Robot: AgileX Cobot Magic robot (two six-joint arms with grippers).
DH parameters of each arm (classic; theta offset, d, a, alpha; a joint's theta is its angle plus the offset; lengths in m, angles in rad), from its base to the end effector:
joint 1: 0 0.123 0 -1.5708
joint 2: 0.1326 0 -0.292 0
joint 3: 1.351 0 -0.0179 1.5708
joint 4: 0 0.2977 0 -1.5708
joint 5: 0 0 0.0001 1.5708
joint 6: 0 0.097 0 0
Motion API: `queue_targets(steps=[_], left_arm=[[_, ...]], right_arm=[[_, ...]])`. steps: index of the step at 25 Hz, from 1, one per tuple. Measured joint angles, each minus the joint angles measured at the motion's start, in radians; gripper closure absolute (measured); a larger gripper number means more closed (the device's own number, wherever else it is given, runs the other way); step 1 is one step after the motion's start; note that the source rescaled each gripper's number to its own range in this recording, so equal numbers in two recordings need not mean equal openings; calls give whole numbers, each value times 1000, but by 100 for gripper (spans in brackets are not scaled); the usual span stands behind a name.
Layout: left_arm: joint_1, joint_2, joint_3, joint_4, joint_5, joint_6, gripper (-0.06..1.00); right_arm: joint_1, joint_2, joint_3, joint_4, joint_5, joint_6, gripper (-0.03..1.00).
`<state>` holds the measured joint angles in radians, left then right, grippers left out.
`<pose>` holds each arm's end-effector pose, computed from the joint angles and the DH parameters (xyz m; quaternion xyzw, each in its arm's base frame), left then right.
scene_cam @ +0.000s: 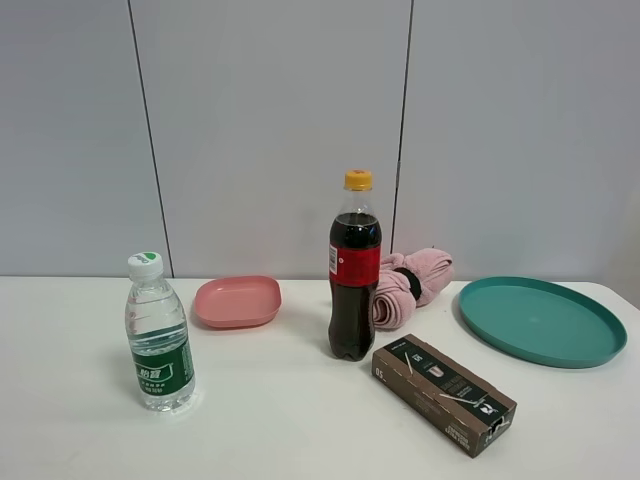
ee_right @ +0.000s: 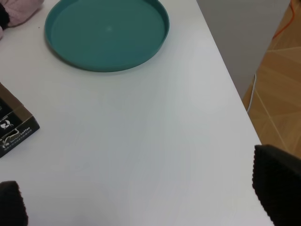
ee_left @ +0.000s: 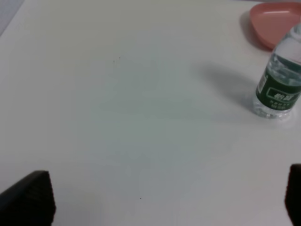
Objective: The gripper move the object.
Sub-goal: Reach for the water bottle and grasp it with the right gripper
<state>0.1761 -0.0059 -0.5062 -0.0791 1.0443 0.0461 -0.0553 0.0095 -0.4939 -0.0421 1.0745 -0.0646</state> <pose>0.0341 -0.0007 0.3010 -0.0535 0.8434 0.0198 0.5343 0.0363 -0.0056 0.2937 -0.0032 0.8606 -0.0515 0.5066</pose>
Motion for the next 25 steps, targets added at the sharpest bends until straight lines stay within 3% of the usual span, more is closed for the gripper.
queue_targets(steps=[7, 13, 18, 25], left_arm=[[0, 0, 0, 0, 0, 0, -6], [0, 0, 0, 0, 0, 0, -6], [0, 0, 0, 0, 0, 0, -6], [0, 0, 0, 0, 0, 0, -6]], right_arm=[[0, 0, 0, -12, 0, 6, 3], [0, 0, 0, -13, -1, 0, 12], [0, 0, -2, -19, -9, -50, 13], [0, 74, -152, 42, -20, -88, 14]])
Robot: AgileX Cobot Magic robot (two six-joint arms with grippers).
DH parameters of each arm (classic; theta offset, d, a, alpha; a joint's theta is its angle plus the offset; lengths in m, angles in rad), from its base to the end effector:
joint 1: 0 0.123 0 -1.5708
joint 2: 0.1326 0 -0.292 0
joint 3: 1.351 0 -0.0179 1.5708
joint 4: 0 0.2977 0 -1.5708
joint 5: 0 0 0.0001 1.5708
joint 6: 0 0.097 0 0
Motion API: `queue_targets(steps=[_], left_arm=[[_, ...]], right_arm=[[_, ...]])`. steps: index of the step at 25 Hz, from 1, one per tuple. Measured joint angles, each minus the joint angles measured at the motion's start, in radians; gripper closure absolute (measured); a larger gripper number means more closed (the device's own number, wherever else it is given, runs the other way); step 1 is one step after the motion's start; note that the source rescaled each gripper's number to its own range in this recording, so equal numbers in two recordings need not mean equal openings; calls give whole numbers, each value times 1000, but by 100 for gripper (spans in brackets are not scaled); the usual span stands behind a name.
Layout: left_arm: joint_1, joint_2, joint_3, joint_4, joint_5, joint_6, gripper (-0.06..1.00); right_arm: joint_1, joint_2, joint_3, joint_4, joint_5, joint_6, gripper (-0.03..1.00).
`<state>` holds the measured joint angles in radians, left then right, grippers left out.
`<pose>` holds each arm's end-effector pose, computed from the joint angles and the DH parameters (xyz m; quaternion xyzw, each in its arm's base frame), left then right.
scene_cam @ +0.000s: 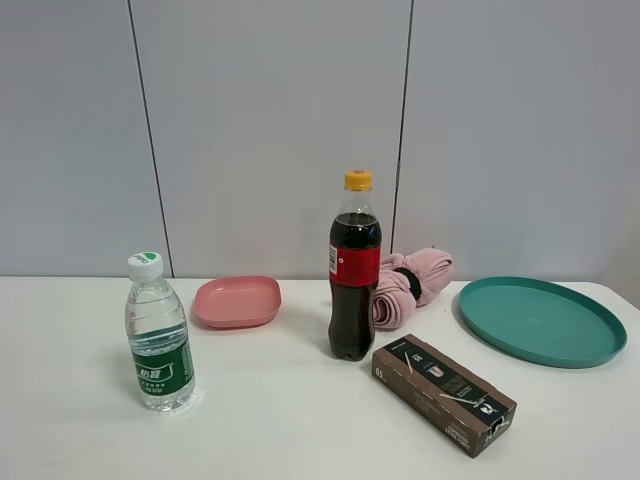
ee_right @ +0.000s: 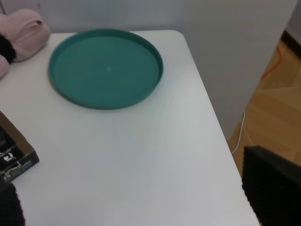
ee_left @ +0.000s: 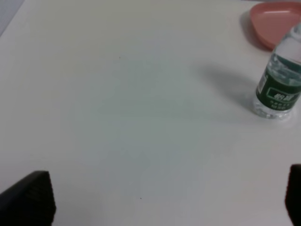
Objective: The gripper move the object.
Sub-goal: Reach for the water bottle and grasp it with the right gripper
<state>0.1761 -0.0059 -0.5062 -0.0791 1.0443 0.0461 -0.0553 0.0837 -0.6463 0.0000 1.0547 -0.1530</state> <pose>0.0341 -0.0007 0.3010 -0.0535 0.8434 0.0198 0.5343 0.0301 -0.0017 0.3417 -0.0408 0.8338 -0.0572 0.5475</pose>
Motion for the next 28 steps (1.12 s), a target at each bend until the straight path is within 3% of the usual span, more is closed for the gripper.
queue_targets(steps=[5, 10, 16, 21, 28], left_arm=[[0, 0, 0, 0, 0, 0, -6], [0, 0, 0, 0, 0, 0, -6], [0, 0, 0, 0, 0, 0, -6], [0, 0, 0, 0, 0, 0, -6], [0, 0, 0, 0, 0, 0, -6]], right_arm=[[0, 153, -160, 160, -6, -78, 14], [0, 305, -290, 307, -42, -235, 14], [0, 478, -345, 516, -120, -477, 14], [0, 618, -359, 763, -191, -686, 14], [0, 797, -381, 1053, -202, -957, 14]])
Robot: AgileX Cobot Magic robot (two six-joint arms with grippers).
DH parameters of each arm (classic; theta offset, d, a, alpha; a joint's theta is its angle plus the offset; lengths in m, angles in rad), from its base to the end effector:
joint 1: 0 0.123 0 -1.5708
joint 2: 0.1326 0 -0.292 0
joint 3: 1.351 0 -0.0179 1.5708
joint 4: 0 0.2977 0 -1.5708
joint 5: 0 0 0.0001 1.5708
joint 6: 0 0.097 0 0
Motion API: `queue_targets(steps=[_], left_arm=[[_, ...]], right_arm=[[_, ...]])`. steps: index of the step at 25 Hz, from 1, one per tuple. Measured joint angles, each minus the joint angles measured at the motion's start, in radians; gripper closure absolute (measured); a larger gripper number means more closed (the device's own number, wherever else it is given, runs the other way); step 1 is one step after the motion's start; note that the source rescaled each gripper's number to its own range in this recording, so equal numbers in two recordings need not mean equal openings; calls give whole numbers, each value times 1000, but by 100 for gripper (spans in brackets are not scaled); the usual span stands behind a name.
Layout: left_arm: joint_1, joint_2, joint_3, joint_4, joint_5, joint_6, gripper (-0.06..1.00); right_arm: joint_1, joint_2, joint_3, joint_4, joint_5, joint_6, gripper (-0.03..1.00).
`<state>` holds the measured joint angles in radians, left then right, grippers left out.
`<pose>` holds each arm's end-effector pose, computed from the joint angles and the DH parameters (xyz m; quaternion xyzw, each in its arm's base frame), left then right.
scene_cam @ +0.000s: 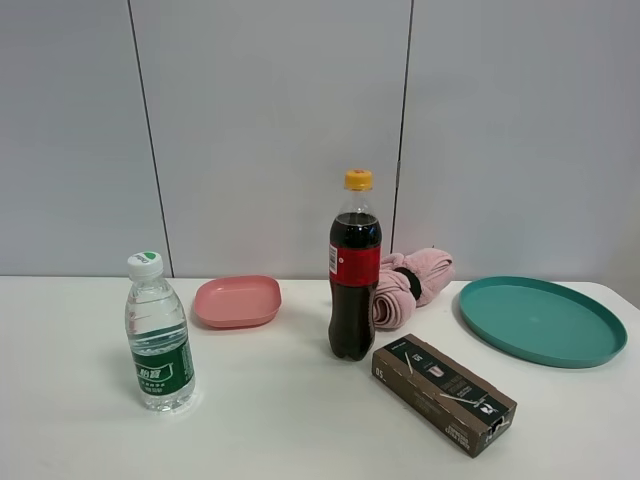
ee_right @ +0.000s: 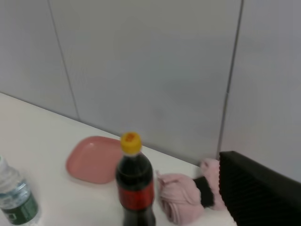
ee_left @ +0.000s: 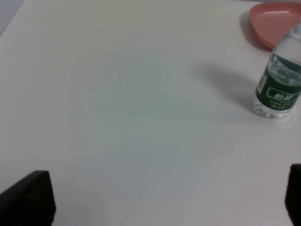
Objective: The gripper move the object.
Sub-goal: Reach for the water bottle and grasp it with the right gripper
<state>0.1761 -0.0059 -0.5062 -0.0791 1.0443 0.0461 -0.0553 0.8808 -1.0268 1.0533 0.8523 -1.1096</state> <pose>0.0341 -0.0007 0.3010 -0.0535 0.8434 0.0198 0.5343 0.2047 0.0523 0.4366 -0.2822 0.7249 0.1896 0.5991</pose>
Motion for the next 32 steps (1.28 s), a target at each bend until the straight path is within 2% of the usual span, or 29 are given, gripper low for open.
queue_targets(steps=[7, 12, 14, 16, 20, 27, 30, 32], left_arm=[[0, 0, 0, 0, 0, 0, -6], [0, 0, 0, 0, 0, 0, -6], [0, 0, 0, 0, 0, 0, -6], [0, 0, 0, 0, 0, 0, -6], [0, 0, 0, 0, 0, 0, -6], [0, 0, 0, 0, 0, 0, -6], [0, 0, 0, 0, 0, 0, -6], [0, 0, 0, 0, 0, 0, -6]], right_arm=[[0, 101, -10, 160, 37, -211, 14], [18, 135, -12, 199, 54, -274, 14], [65, 146, -13, 206, 44, -290, 15], [151, 157, -13, 208, 15, -292, 19], [376, 208, -13, 206, -132, -296, 24], [810, 385, -13, 175, -532, -302, 25], [936, 467, -13, 169, -700, -302, 25], [992, 519, -13, 168, -779, -302, 26]])
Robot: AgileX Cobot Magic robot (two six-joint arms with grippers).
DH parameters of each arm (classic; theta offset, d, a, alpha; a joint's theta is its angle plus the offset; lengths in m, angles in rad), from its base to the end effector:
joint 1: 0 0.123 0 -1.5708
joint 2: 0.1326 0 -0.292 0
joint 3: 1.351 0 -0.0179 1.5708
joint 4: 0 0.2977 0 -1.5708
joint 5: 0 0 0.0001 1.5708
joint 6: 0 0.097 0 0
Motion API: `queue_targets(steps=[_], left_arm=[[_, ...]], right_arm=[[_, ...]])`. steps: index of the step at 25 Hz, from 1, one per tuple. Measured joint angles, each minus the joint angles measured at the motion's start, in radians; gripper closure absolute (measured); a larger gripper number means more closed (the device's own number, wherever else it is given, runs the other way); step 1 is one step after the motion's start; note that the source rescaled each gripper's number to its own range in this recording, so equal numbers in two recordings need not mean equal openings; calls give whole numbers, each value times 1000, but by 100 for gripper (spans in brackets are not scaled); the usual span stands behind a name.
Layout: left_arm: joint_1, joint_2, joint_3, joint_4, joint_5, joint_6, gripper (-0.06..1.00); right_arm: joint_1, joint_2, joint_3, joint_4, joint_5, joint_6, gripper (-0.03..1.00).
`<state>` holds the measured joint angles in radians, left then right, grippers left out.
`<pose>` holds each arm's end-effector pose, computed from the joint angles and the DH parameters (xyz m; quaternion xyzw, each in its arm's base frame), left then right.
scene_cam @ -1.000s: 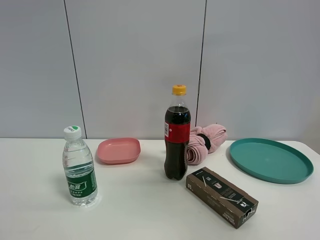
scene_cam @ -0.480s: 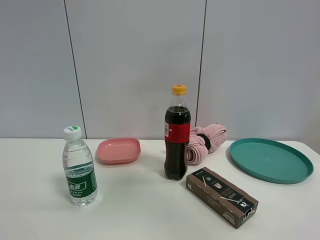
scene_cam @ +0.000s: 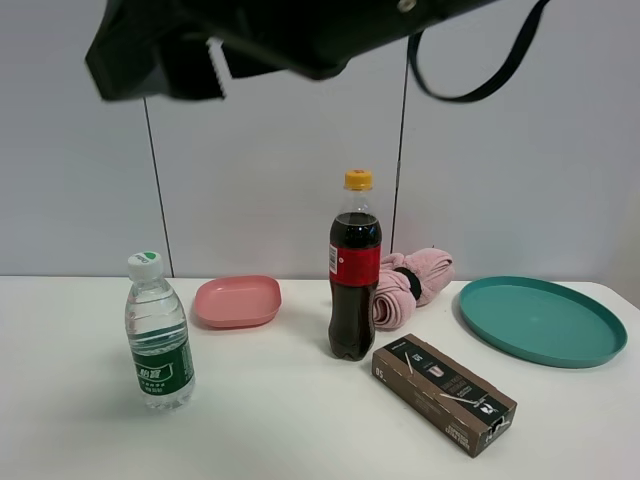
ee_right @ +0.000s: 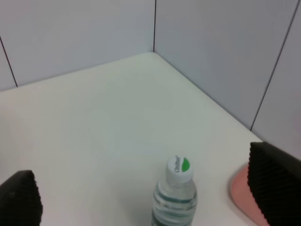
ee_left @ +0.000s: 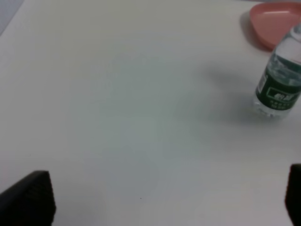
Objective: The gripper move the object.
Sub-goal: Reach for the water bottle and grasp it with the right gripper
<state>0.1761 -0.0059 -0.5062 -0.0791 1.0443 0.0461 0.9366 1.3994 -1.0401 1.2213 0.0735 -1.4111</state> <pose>0.0341 -0.0007 0.3010 -0.0535 0.8434 0.0198 0.5343 0.2154 0.3043 0.3236 -0.4467 0.6683 0.2424 0.5433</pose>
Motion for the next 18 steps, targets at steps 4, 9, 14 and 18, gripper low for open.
queue_targets(steps=[4, 9, 14, 18], left_arm=[[0, 0, 0, 0, 0, 0, -6], [0, 0, 0, 0, 0, 0, -6], [0, 0, 0, 0, 0, 0, -6], [0, 0, 0, 0, 0, 0, -6]], right_arm=[[78, 93, 0, 0, -89, 0, 26], [110, 177, 0, 1, -115, 0, 26], [110, 256, 0, 11, -129, 15, 26], [110, 326, 0, 12, -151, 46, 26]])
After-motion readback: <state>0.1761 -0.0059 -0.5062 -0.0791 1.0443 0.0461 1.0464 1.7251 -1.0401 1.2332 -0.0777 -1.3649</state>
